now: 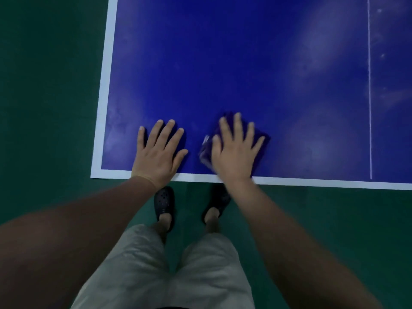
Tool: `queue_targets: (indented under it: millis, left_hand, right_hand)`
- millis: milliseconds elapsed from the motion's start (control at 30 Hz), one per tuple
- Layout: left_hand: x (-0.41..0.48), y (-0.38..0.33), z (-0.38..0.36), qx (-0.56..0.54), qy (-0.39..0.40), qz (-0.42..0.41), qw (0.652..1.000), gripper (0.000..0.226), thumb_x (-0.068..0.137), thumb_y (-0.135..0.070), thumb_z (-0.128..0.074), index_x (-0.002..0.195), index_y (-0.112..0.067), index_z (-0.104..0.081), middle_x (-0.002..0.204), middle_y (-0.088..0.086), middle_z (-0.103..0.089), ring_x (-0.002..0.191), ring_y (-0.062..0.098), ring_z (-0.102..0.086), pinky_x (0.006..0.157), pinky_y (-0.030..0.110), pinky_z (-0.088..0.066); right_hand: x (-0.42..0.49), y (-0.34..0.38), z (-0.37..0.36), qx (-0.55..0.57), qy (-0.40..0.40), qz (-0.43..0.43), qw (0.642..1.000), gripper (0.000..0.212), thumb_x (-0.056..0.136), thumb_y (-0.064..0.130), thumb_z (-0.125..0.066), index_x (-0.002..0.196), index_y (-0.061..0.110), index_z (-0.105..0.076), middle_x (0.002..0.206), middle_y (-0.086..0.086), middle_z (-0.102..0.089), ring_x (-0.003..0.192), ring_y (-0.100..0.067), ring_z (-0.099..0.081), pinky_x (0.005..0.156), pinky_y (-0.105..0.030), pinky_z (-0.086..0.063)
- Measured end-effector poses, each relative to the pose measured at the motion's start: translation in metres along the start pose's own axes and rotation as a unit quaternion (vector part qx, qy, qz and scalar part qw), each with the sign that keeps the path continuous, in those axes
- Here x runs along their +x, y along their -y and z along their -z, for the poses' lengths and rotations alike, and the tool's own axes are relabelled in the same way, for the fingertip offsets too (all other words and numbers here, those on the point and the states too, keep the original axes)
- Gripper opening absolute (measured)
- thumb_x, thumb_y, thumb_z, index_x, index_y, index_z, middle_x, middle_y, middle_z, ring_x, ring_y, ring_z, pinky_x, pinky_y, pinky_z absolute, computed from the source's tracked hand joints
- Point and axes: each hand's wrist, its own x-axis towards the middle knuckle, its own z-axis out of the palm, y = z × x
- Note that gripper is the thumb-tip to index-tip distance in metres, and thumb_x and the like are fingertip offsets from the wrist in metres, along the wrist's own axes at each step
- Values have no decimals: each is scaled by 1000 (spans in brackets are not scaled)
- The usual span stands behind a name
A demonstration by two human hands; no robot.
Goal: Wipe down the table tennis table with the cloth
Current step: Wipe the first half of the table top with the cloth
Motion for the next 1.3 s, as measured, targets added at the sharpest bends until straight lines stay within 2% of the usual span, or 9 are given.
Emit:
queue_targets:
  millis: [133,267,400,533,667,800,933,1133,1300]
  left_hand:
    - [1,-6,4,16,19,37,999,64,101,-53,-27,151,-15,-42,160,8,-34,150,31,-24,120,63,-10]
    - [3,-11,8,33,32,47,998,65,100,-50,-26,151,-13,-43,160,10,-34,150,32,-23,119,61,-9]
    - [3,-24,12,46,24,76,996,62,98,-44,-32,148,-9,-45,159,12,-34,149,33,-22,120,59,-8]
    - [10,-68,7,8,10,98,995,63,95,-43,-36,147,-10,-46,160,14,-32,150,33,-21,120,58,-7]
    - [34,-136,-12,-28,-1,57,998,63,95,-46,-34,147,-11,-48,160,12,-34,149,32,-24,120,60,-12]
    - [57,-187,-32,-31,16,30,999,63,99,-47,-29,151,-15,-41,163,9,-27,152,29,-18,121,60,-8]
    - [61,-191,-44,-3,22,28,999,62,101,-48,-25,153,-17,-37,164,8,-24,153,27,-13,122,58,-5]
    - [61,-192,-46,-2,9,25,1000,61,101,-46,-27,153,-16,-37,164,8,-25,153,28,-13,122,56,-3]
    - [62,-192,-48,2,9,27,1000,62,100,-47,-27,153,-17,-36,164,8,-24,154,27,-12,123,55,0]
  right_hand:
    - [-51,-69,9,-27,42,99,994,53,98,51,-35,150,39,-43,164,6,-29,149,-33,-26,118,-67,-16]
    - [9,-147,33,-33,63,5,997,56,98,49,-30,153,38,-39,166,4,-25,151,-33,-23,117,-68,-16]
    - [73,-123,34,12,25,-95,995,58,99,52,-28,156,40,-30,169,6,-14,153,-36,-12,116,-71,-6]
    - [9,-96,16,-19,18,101,995,56,99,53,-32,153,38,-37,167,3,-23,151,-37,-19,117,-69,-6]
    - [-16,-171,21,-31,38,193,980,53,98,52,-39,150,40,-40,165,6,-28,150,-33,-26,118,-67,-14]
    - [49,-231,44,-53,53,110,991,56,97,53,-29,151,39,-40,165,4,-28,150,-35,-26,116,-69,-17]
    - [98,-187,38,4,11,-24,1000,60,97,54,-24,154,41,-34,167,5,-20,152,-37,-15,117,-71,-6]
    - [8,-212,22,-33,10,237,971,53,99,50,-40,151,39,-40,166,5,-24,152,-35,-20,119,-67,-10]
    - [56,-302,48,-65,51,144,986,55,97,51,-34,150,38,-42,165,2,-29,149,-36,-26,116,-69,-17]
